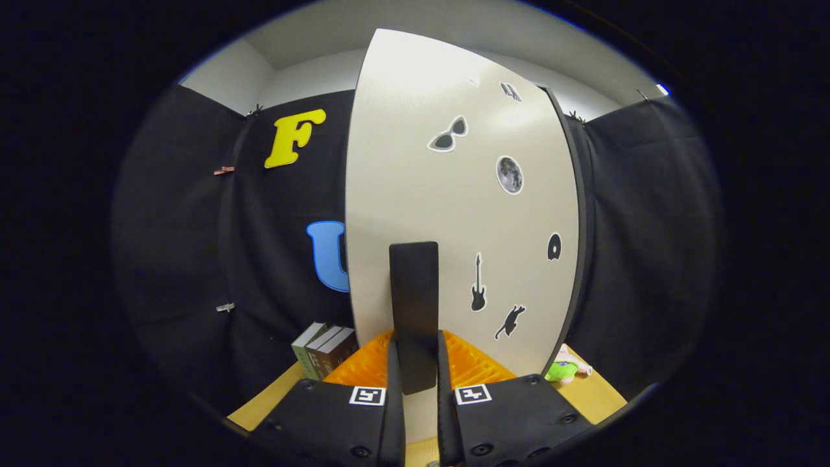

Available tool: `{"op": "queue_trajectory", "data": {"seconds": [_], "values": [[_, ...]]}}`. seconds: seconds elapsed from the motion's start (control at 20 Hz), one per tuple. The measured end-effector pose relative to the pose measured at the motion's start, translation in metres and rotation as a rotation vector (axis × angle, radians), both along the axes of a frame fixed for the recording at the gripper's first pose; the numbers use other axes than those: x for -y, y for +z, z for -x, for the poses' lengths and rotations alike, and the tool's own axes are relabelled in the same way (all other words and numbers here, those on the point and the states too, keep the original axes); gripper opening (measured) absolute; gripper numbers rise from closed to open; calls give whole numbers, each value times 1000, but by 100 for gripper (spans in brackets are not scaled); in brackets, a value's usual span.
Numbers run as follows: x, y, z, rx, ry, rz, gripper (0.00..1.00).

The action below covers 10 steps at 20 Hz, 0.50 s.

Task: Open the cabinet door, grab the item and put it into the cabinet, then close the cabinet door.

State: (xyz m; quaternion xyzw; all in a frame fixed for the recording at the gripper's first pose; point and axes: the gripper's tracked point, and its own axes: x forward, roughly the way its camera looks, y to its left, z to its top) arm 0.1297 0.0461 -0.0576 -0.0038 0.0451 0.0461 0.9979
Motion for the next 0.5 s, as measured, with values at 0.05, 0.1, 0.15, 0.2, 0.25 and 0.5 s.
{"op": "queue_trajectory", "data": {"seconds": [0.05,0.1,0.15,0.2,0.25,0.5], "values": [[1,0,3,-1,22,6,24],[2,0,5,-2,40,9,24],[5,0,8,-4,55,5,24],[7,0,9,-4,72,-1,24],[9,1,12,0,90,-13,24],[25,3,25,13,179,-31,24]]}}
